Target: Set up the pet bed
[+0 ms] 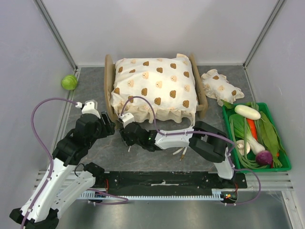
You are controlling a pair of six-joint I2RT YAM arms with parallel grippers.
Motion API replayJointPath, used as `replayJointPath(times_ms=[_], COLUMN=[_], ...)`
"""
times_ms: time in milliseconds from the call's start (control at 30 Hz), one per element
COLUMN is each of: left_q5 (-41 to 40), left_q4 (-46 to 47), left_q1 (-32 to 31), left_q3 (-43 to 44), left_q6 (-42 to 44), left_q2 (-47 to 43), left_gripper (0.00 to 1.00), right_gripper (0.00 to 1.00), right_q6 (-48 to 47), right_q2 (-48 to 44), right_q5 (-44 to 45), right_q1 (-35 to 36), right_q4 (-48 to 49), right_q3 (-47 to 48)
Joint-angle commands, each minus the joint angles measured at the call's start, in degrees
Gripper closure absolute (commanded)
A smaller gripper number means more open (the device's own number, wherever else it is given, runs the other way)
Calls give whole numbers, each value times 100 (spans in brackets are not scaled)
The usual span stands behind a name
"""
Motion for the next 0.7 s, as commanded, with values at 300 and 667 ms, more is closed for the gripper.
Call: replayJointPath(times_ms=[300,667], left_q5=[-164,-6], left_q4=[19,46], left_q1=[26,26], left_q3=[32,-12], left_q6=[-35,-52], left_q2=[-180,-162], left_gripper=[30,30], right_gripper=[55,74], right_q6=[-6,29], right_q2=[788,1167], right_q5=[1156,1489], right_q1=[27,18], right_q4=[-596,-974], right_q3=[645,690])
